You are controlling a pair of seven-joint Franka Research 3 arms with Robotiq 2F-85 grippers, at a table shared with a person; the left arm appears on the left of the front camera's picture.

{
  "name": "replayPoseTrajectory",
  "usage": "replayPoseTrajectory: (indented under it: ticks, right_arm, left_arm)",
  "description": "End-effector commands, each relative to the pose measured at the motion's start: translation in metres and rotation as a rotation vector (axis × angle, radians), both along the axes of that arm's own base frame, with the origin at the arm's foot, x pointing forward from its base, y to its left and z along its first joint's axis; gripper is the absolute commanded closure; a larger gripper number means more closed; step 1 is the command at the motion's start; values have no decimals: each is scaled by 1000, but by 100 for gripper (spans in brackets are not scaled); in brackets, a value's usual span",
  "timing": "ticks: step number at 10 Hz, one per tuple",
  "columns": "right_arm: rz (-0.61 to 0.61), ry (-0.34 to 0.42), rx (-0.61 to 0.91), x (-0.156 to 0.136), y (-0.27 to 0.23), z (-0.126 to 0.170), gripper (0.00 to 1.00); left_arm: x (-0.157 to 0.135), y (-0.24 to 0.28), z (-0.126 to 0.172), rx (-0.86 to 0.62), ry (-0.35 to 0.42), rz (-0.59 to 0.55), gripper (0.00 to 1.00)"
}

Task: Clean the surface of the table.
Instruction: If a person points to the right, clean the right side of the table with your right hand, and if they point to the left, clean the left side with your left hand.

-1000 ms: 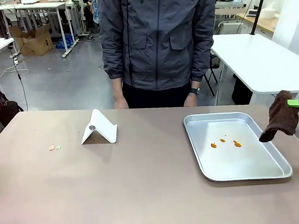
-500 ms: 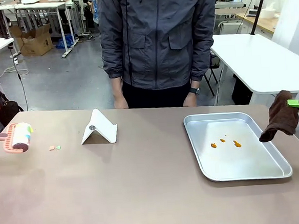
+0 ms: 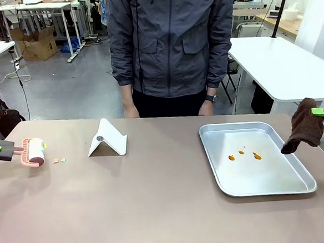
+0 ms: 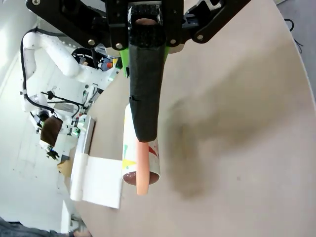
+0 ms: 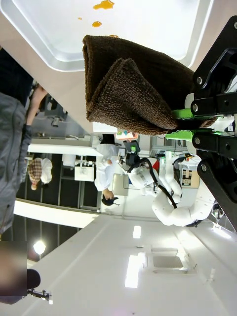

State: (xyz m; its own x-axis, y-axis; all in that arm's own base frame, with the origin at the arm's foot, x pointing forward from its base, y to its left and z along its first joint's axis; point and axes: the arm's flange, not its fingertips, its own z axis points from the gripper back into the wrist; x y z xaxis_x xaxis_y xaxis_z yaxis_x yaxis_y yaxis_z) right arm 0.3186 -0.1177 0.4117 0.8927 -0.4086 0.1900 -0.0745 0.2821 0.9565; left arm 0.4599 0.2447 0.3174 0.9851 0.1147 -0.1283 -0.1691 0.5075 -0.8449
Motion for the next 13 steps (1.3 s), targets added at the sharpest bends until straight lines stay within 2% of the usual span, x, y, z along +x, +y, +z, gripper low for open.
replayPoseTrajectory:
  ticks: [1,6,13]
  right_arm:
    - [0,9,11,-2,0,5,100]
    - [0,9,11,-2,0,5,100]
    - [0,9,11,-2,0,5,100]
  left_arm:
    - [12,4,1,-6,65,17,78]
    - [22,7,-18,52,104,34,78]
    - [37,-48,-31,148,130,-77,78]
